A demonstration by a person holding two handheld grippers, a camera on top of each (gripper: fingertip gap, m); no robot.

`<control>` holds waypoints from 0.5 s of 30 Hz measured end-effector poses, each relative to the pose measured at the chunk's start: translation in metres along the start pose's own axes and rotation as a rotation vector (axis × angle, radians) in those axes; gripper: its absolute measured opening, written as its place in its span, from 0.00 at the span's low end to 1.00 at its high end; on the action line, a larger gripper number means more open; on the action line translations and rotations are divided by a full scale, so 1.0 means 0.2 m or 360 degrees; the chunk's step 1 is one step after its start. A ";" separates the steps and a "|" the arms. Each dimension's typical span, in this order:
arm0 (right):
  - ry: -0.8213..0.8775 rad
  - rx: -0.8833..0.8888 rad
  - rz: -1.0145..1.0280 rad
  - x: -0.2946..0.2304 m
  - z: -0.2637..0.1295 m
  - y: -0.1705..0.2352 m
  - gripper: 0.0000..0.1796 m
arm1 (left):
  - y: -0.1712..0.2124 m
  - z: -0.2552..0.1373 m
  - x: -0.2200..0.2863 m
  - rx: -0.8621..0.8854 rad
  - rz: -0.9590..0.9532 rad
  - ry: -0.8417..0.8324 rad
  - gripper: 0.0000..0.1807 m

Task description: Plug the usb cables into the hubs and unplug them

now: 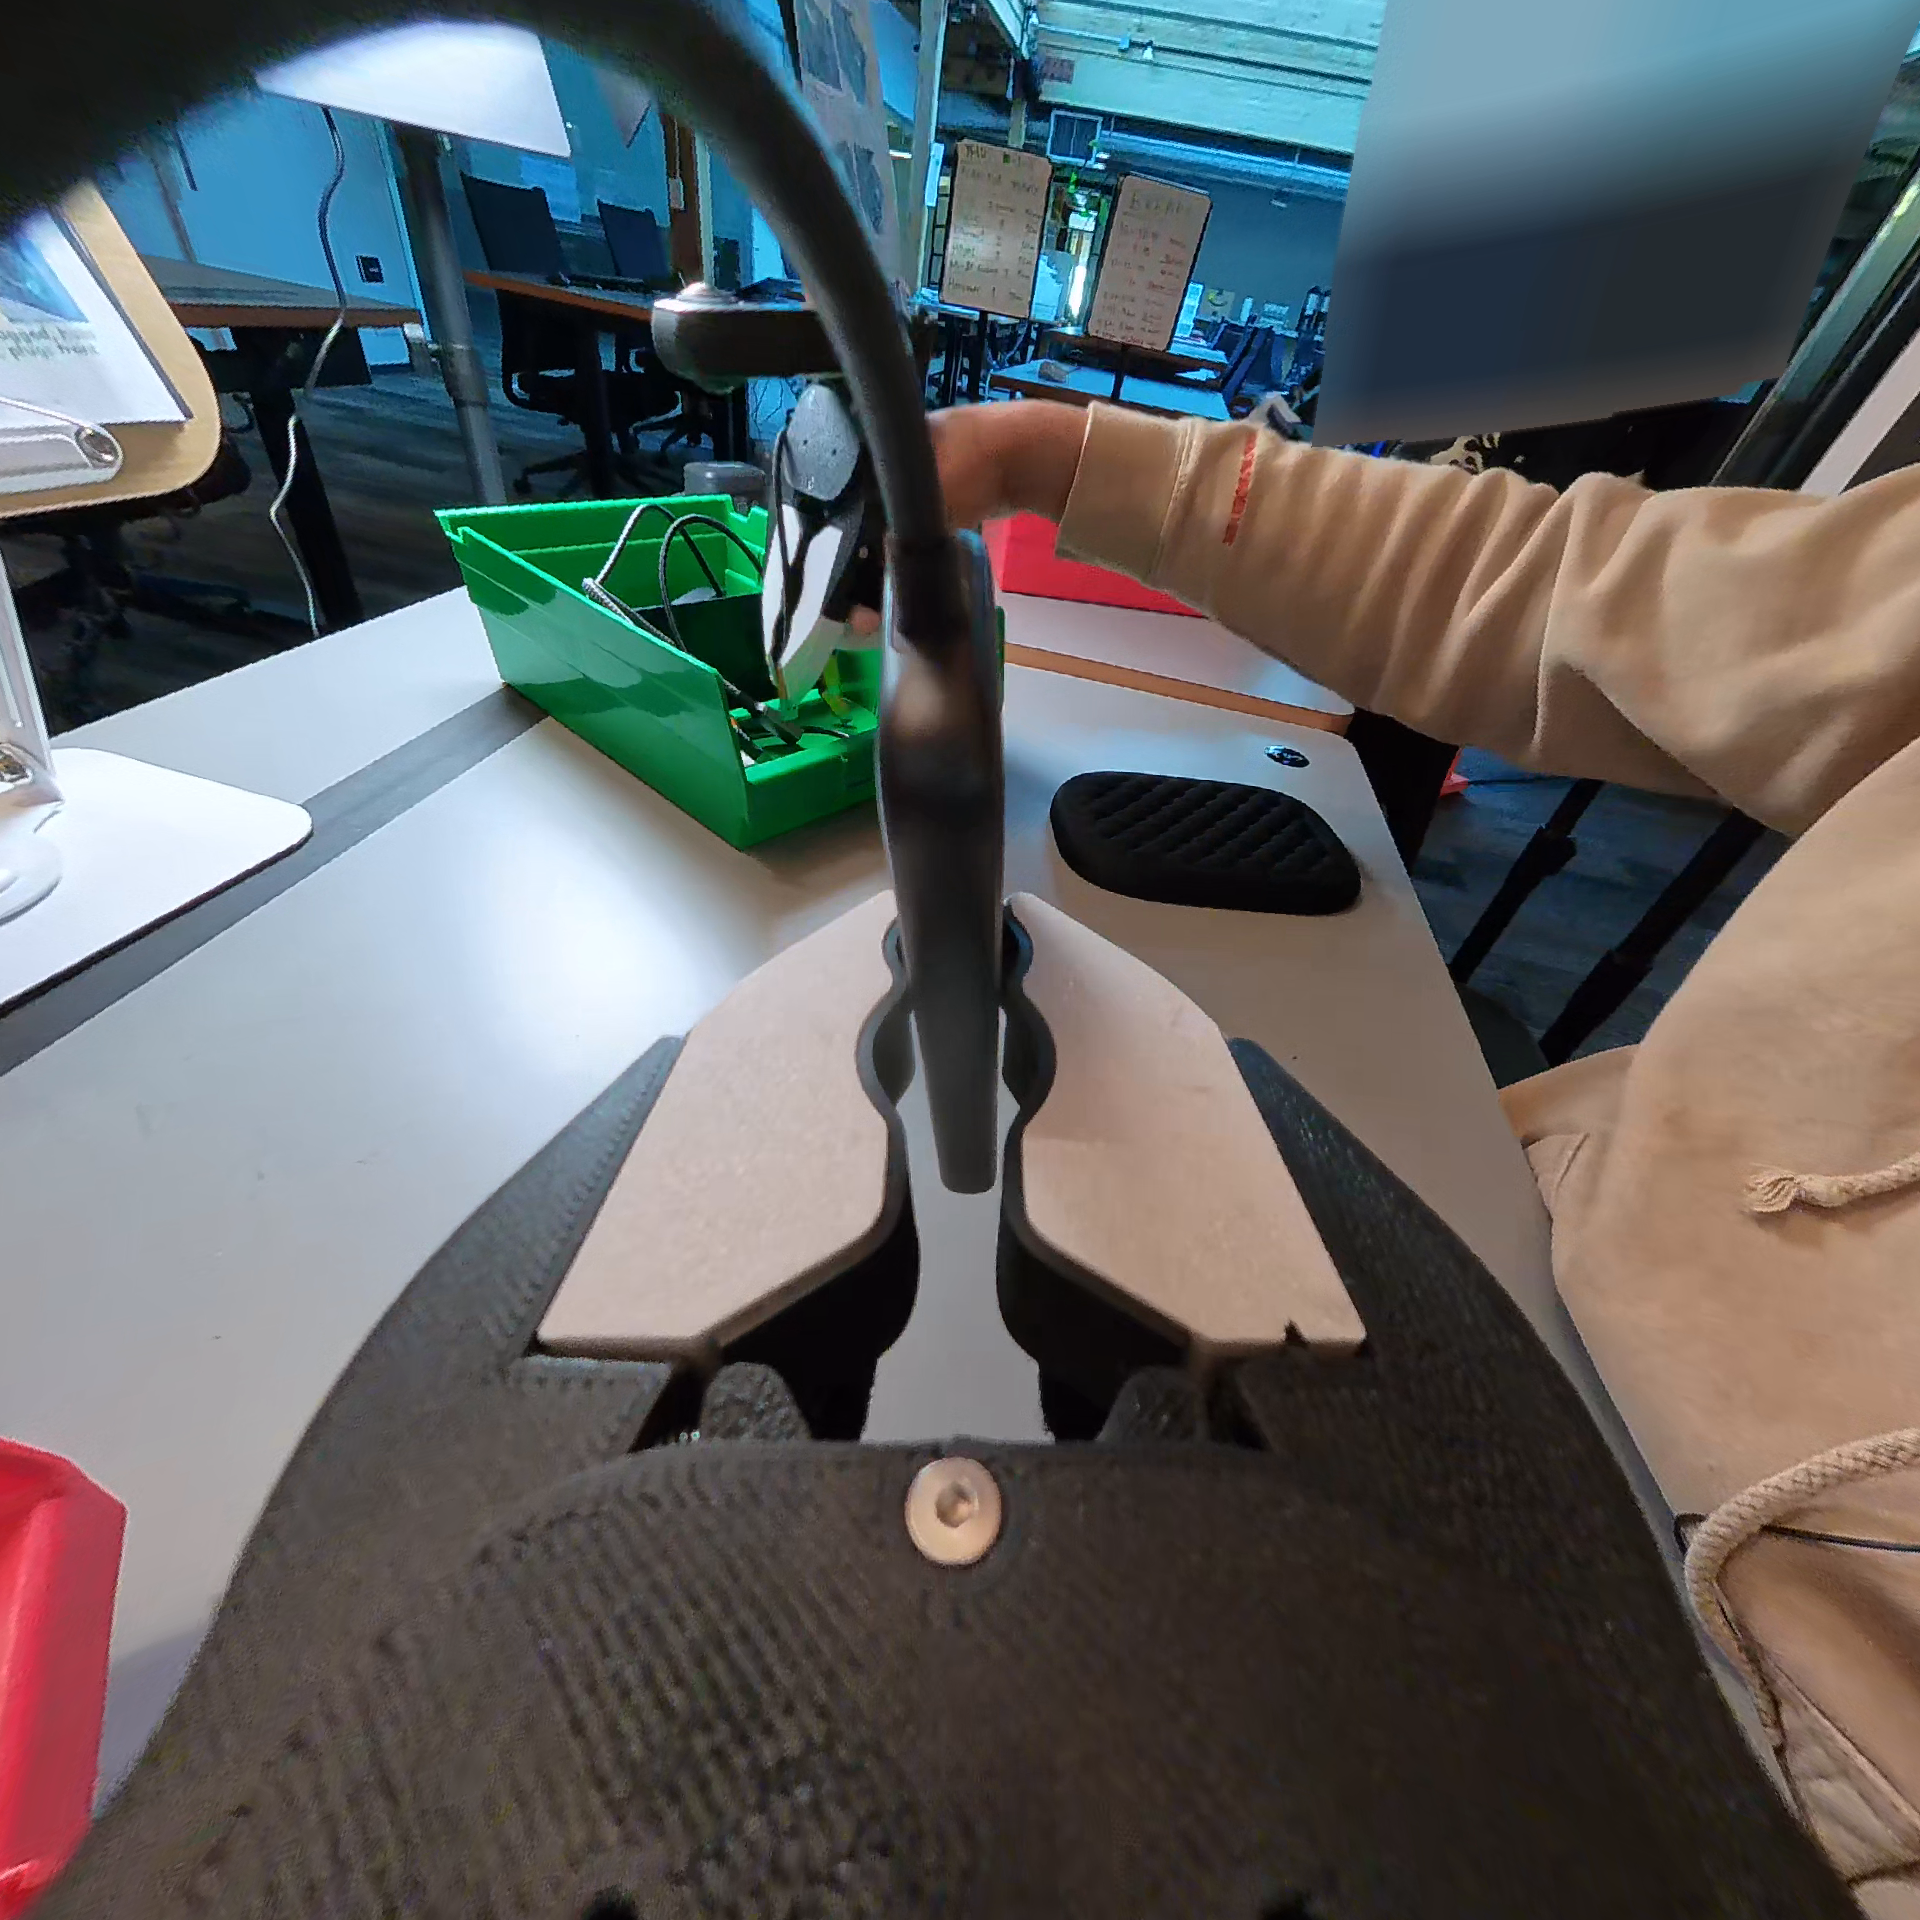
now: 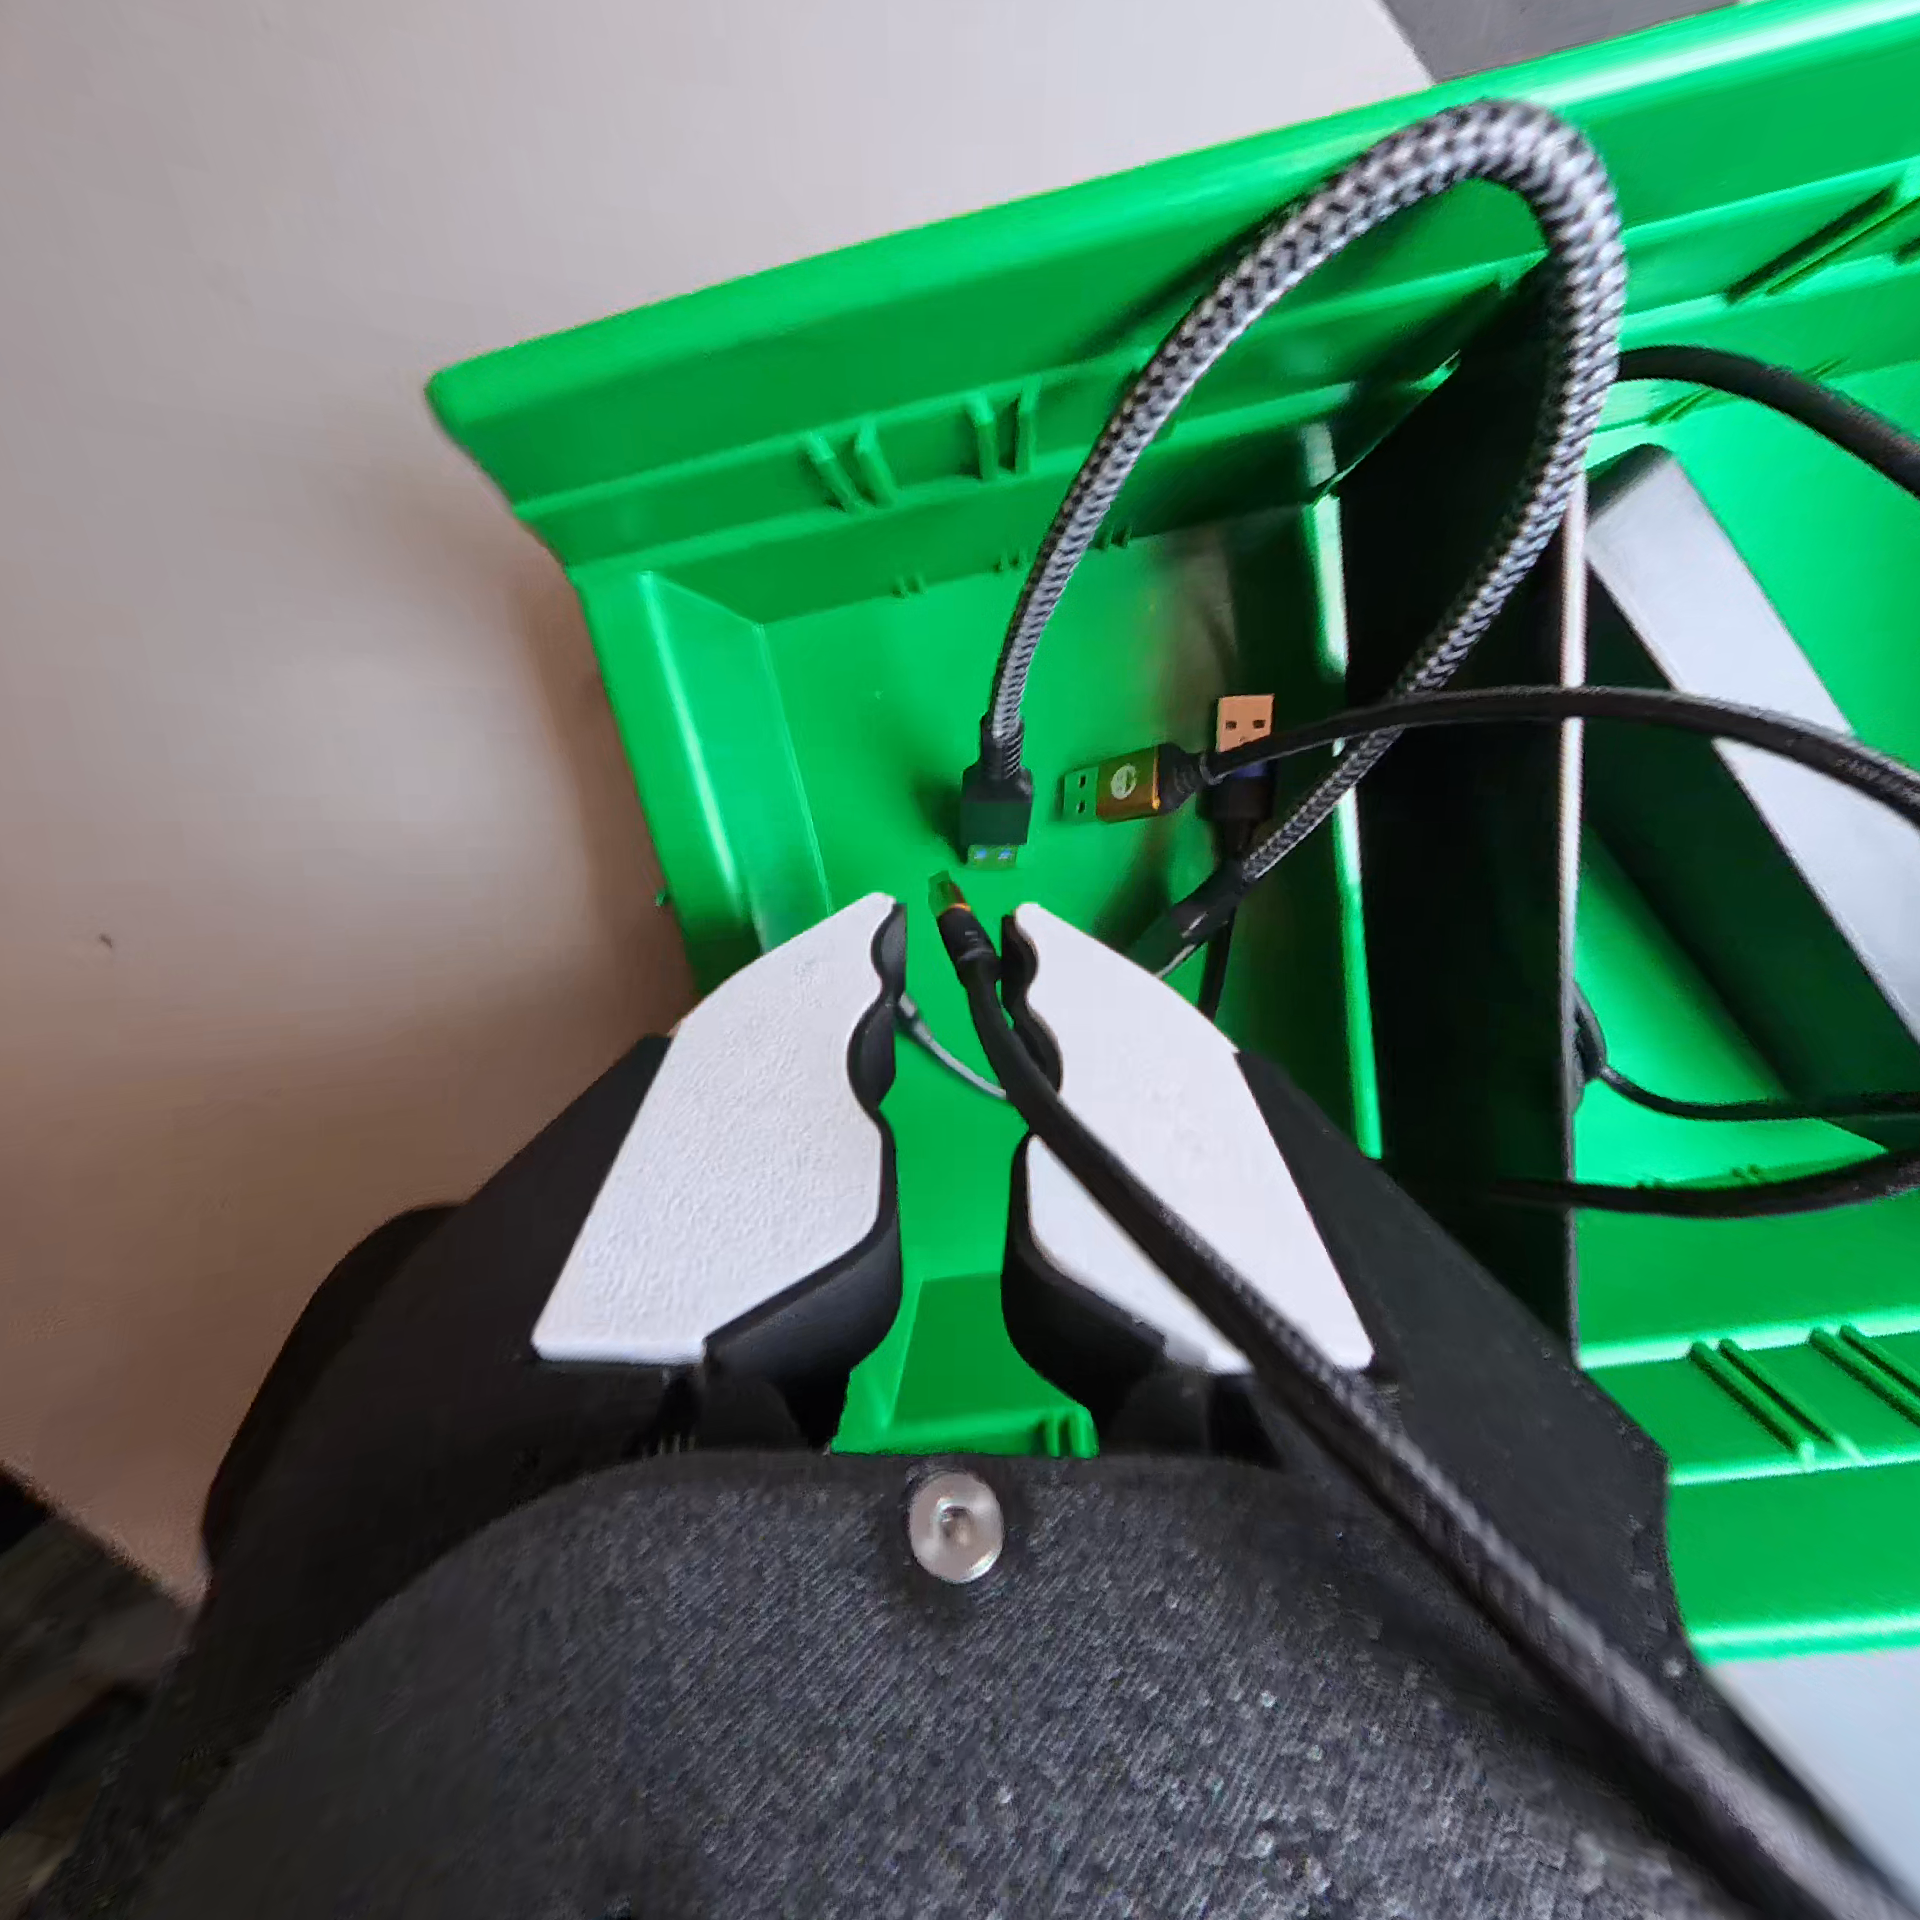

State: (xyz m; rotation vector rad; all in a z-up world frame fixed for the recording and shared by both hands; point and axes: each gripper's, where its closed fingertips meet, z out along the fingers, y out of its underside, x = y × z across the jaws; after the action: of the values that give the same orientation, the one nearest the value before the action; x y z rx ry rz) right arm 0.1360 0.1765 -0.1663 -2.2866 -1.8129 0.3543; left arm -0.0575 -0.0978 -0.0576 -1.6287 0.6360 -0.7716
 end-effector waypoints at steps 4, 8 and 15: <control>-0.0090 -0.0169 -0.0083 -0.07 -0.09 0.07 0.15 | 0.03 0.02 -0.01 -0.0028 -0.0023 0.0004 0.07; -0.0072 -0.0208 -0.0150 -0.09 -0.17 0.08 0.16 | 0.04 0.03 0.00 -0.0046 -0.0023 0.0009 0.07; -0.0209 0.0766 -0.0435 -0.50 -0.35 -0.31 0.17 | 0.05 0.04 -0.03 -0.0072 -0.0087 -0.0021 0.07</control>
State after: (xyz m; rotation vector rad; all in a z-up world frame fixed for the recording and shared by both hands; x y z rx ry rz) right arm 0.0779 0.0930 -0.0749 -1.7047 -1.8216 0.8060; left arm -0.0547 -0.0908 -0.0699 -1.6973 0.6056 -0.7906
